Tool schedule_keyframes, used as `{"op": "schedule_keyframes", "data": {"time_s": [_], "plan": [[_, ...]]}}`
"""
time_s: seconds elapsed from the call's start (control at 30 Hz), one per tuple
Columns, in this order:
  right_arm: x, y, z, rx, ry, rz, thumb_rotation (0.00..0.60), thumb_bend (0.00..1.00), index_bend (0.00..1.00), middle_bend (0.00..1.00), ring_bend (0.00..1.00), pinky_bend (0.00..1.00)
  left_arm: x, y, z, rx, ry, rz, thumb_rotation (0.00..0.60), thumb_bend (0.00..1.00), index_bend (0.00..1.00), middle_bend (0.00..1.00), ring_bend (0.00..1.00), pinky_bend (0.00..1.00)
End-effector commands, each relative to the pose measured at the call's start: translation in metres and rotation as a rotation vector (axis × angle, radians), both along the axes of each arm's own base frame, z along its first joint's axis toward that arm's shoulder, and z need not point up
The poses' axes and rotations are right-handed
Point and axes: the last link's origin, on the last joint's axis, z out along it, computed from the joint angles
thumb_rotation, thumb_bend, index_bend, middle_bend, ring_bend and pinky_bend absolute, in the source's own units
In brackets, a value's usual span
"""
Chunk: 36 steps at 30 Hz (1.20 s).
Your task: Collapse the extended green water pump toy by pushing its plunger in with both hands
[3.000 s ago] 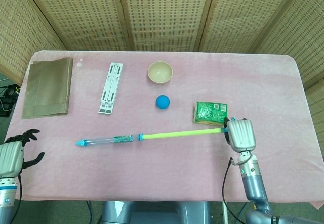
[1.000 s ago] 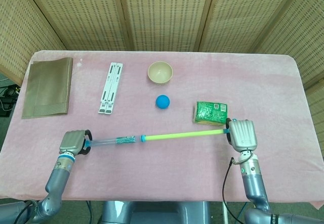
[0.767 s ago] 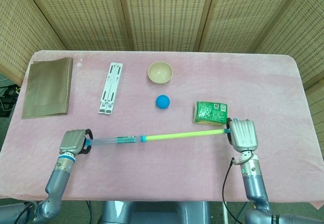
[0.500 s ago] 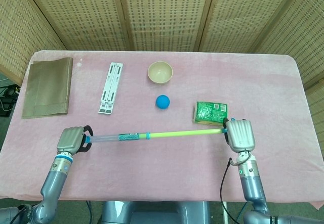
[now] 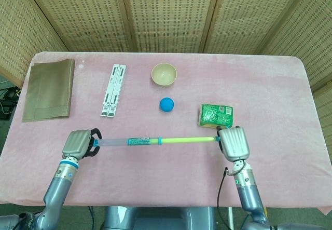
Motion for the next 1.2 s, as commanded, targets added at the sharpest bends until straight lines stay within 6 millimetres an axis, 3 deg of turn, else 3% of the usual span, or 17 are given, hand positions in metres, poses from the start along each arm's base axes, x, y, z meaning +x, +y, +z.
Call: {"op": "schedule_keyframes", "data": {"time_s": [0.03, 0.6, 1.2], "plan": [[0.004, 0.003, -0.006, 0.015, 0.001, 0.012, 0.600, 0.66, 0.80, 1.00, 1.00, 0.68, 0.006, -0.001, 0.000, 0.001, -0.006, -0.013, 0.600, 0.54, 0.59, 0.83, 0.75, 0.67], [0.021, 0.018, -0.032, 0.073, -0.006, 0.061, 0.600, 0.66, 0.80, 1.00, 1.00, 0.68, 0.024, -0.002, -0.002, -0.004, -0.020, -0.039, 0.600, 0.54, 0.59, 0.83, 0.75, 0.67], [0.032, 0.023, -0.051, 0.108, 0.005, 0.077, 0.600, 0.66, 0.80, 1.00, 1.00, 0.68, 0.030, -0.004, -0.005, -0.024, -0.034, -0.051, 0.600, 0.54, 0.58, 0.83, 0.75, 0.67]]}}
